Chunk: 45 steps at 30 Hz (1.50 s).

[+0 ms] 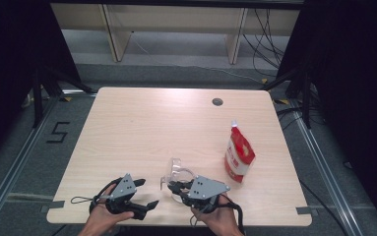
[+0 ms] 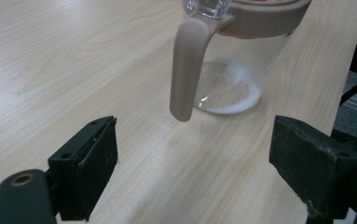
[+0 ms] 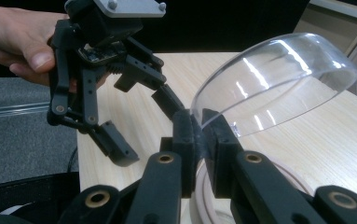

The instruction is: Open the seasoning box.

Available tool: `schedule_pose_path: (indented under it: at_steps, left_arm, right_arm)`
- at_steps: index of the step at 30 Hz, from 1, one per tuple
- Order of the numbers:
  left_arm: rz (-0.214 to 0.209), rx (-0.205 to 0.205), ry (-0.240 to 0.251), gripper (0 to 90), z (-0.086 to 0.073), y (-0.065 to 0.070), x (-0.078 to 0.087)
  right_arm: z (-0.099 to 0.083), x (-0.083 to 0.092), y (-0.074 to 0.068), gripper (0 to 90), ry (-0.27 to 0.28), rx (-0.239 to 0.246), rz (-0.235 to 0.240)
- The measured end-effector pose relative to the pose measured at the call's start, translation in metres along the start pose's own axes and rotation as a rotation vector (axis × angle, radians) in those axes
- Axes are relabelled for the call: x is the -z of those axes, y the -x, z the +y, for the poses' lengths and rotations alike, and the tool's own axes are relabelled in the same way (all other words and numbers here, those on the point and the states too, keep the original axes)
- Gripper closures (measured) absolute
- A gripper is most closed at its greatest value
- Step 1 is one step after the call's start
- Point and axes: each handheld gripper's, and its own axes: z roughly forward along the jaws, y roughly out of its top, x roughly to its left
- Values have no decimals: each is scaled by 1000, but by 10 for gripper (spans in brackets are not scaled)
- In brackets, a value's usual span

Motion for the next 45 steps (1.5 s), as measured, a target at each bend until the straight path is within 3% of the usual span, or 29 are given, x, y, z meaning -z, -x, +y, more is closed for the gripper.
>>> schedule_pose_path:
  at_steps: [1,5,29,30,31,32,41,42,43,45]
  left_arm:
    - [2,-21,-16,152,0,-1,1]
    - [-4,-1,-1,152,0,0,0]
    - [-7,-1,-11,152,-1,1,-1]
    - [2,-31,-34,152,-1,-1,0]
    - [-2,-29,-37,152,0,-1,0]
    - [-14,-1,-15,152,-1,1,-1]
    - [-6,-10,-33,151,-1,-2,1]
    - [-21,6,-18,152,-2,-2,0]
    - [-13,-20,-42,152,-1,-4,1]
    - [-20,1,-31,152,-2,-4,0]
  right_arm:
    - [1,0,1,843,-3,15,-5]
    - [4,-3,0,847,-1,25,-7]
    - [13,-21,-4,832,0,37,7]
    - [14,-21,-4,832,0,42,3]
    - [14,-22,-4,832,6,46,1]
    - [14,-23,-4,832,-1,41,12]
    - [16,-29,-5,830,-3,52,6]
    - [16,-29,-5,830,-4,54,8]
    - [17,-30,-5,830,-5,53,12]
    - [17,-31,-5,831,-4,54,13]
